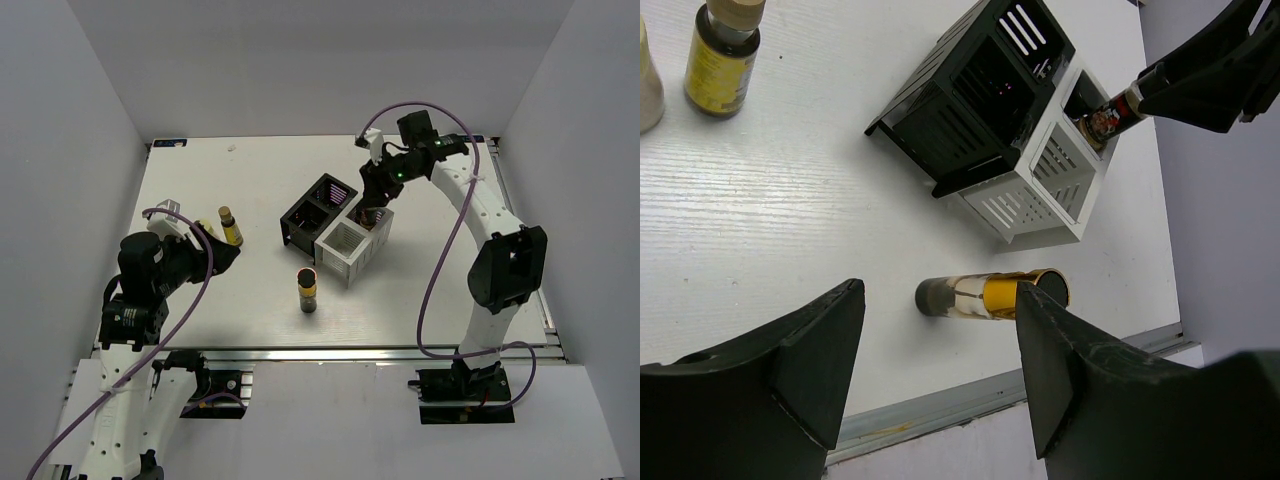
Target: Organize the condiment bottles
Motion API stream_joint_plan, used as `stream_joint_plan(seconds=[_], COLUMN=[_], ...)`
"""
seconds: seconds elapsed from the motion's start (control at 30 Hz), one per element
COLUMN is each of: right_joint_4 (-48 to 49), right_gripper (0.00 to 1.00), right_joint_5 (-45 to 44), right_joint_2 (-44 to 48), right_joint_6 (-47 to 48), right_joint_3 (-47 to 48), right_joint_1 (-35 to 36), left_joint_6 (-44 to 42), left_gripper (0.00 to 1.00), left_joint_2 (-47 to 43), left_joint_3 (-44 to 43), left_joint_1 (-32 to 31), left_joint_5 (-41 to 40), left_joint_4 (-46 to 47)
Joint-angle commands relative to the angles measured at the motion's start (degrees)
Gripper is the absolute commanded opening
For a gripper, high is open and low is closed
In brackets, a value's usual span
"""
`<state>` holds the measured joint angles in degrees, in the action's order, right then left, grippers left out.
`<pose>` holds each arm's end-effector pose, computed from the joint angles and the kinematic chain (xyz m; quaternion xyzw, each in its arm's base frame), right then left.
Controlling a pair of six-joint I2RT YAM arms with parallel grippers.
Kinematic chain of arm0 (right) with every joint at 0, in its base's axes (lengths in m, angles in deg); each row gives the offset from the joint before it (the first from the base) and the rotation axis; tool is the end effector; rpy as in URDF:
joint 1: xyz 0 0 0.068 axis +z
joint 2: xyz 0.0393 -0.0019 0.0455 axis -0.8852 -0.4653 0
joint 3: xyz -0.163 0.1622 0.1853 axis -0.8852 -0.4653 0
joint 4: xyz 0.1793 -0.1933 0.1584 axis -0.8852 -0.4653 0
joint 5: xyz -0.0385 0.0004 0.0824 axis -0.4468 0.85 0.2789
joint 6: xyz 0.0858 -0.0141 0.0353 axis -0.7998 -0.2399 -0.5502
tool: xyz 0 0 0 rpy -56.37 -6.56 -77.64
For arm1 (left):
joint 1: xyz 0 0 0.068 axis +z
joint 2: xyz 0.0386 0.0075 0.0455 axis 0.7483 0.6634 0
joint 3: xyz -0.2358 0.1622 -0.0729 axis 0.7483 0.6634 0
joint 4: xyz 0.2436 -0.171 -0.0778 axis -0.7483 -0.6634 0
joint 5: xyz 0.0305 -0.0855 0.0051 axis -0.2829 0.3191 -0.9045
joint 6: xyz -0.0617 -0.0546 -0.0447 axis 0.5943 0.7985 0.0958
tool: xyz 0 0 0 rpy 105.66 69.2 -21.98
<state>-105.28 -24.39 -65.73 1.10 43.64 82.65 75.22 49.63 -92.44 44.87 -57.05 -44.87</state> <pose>0.4362 0.2081 0.3226 -0.4540 0.7999 0.2292 0.3185 0.1840 -0.0405 0.3473 -0.1078 0.8390 -0.2915 0.4466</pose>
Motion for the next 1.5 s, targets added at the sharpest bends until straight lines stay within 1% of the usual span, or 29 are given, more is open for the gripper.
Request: stream_joint_plan(seconds=[0.0, 0.17, 0.23, 0.27, 0.3, 0.37, 0.5, 0.53, 0.57, 0.6, 0.73, 0.83, 0.87, 0.93, 0.97, 1.0, 1.03, 1.07, 1.1, 1.13, 1.17, 1.2, 1.23, 1.27, 1.33, 1.37, 1.4, 1.43, 1.47], right_joint_4=[3.3, 9.1, 10.1, 10.5, 10.6, 10.8, 11.2, 11.2, 11.1, 11.0, 10.6, 9.8, 9.6, 7.8, 6.7, 5.8, 4.6, 4.9, 6.0, 7.7, 10.0, 10.4, 10.4, 11.3, 14.0, 15.7, 19.1, 20.2, 20.4], right_gripper=[0.0, 0.0, 0.08, 0.14, 0.24, 0.34, 0.69, 0.71, 0.77, 0.79, 0.8, 0.78, 0.74, 0.69, 0.58, 0.47, 0.31, 0.01, 0.0, 0.0, 0.1, 0.23, 0.34, 0.49, 0.57, 0.65, 0.69, 0.7, 0.78], right_joint_5=[1.6, 1.3, 1.2, 1.2, 1.2, 1.0, 1.2, 1.2, 1.2, 1.2, 1.2, 2.3, 4.0, 7.6, 14.1, 18.3, 22.3, 29.3, 31.5, 32.0, 29.5, 27.6, 26.1, 22.6, 19.3, 17.0, 15.5, 13.8, 11.2], right_joint_2=[2.8, 7.9, 9.1, 9.2, 9.4, 9.8, 10.2, 10.1, 10.0, 9.9, 9.4, 9.7, 9.8, 10.7, 11.2, 12.5, 13.4, 14.3, 16.9, 18.4, 19.5, 20.6, 22.5, 23.2, 25.3, 25.8, 26.7, 26.9, 26.9], right_joint_6=[2.2, 3.2, 3.3, 3.3, 3.5, 3.5, 3.1, 2.6, 2.6, 2.5, 2.0, 1.2, 1.1, 2.5, 4.0, 8.2, 10.4, 12.3, 13.6, 13.7, 14.3, 15.3, 18.0, 18.3, 15.2, 13.6, 12.2, 10.9, 9.9], right_joint_3=[-2.6, -12.1, -14.5, -14.9, -15.2, -15.8, -15.7, -15.5, -15.2, -14.6, -12.8, -9.1, -7.8, -4.3, -3.5, -3.3, -4.6, -6.4, -8.8, -11.3, -16.1, -18.2, -19.9, -22.8, -25.7, -28.5, -29.8, -30.8, -31.6], right_joint_1=[0.3, 1.1, 1.2, 1.3, 1.2, 1.2, 1.2, 1.2, 1.2, 1.2, 1.2, 1.2, 1.2, 1.2, 1.2, 1.3, 1.3, 1.6, 2.2, 4.9, 6.8, 9.2, 13.5, 15.5, 20.4, 21.4, 22.1, 23.7, 24.2], left_joint_6=[-0.4, -0.3, -0.3, -0.5, -0.5, -0.6, -0.7, -0.6, -0.6, -0.6, -0.5, -0.5, -0.5, -0.5, -0.2, -0.1, -0.1, -0.2, -0.3, -0.5, -0.7, -1.0, -1.3, -1.5, -1.9, -2.2, -2.2, -2.3, -2.2], left_gripper=[0.72, 0.72, 0.72, 0.72, 0.72, 0.72, 0.72, 0.72, 0.72, 0.72, 0.72, 0.71, 0.68, 0.5, 0.39, 0.28, 0.13, 0.08, 0.06, 0.07, 0.09, 0.15, 0.33, 0.42, 0.54, 0.62, 0.64, 0.68, 0.7], left_joint_2=[-0.3, -0.2, -0.1, -0.1, 0.0, 0.2, 0.3, 0.3, 0.4, 0.4, 0.2, 0.4, 0.5, 0.7, 1.0, 1.5, 1.9, 3.0, 3.8, 4.6, 5.2, 6.7, 7.5, 8.2, 9.9, 10.3, 10.6, 10.7, 10.8], left_joint_3=[-0.4, -0.2, -0.2, -0.2, -0.3, -0.3, -0.4, -0.3, -0.4, -0.4, -0.5, -1.0, -1.1, -1.3, -1.3, -1.2, -1.4, -1.6, -1.8, -2.5, -3.1, -3.8, -5.5, -6.3, -8.2, -9.4, -9.8, -10.0, -10.1], left_joint_1=[0.1, 0.1, 0.1, 0.1, 0.1, 0.1, 0.2, 0.1, 0.2, 0.1, 0.1, 0.1, 0.1, 0.1, 0.1, 0.1, 0.1, 0.2, 0.1, 0.1, 0.1, 0.1, 0.1, 0.1, 0.1, 0.1, 0.1, 0.1, 0.1], left_joint_5=[-0.3, -0.1, 0.1, 0.1, 0.1, 0.1, 0.3, 0.4, 0.6, 0.7, 0.9, 0.9, 0.7, 0.8, 0.8, 0.9, 1.0, 1.0, 0.9, 0.3, -0.2, -0.8, -2.7, -4.0, -6.3, -8.5, -9.5, -10.4, -11.9], left_joint_4=[-0.4, -0.2, -0.1, -0.1, -0.1, 0.0, 0.2, 0.3, 0.5, 0.5, 0.5, 0.3, 0.1, 0.1, 0.5, 0.5, 0.7, 0.7, 0.7, 0.3, 0.0, -0.3, -1.7, -2.6, -5.1, -5.8, -6.2, -7.2, -7.6])
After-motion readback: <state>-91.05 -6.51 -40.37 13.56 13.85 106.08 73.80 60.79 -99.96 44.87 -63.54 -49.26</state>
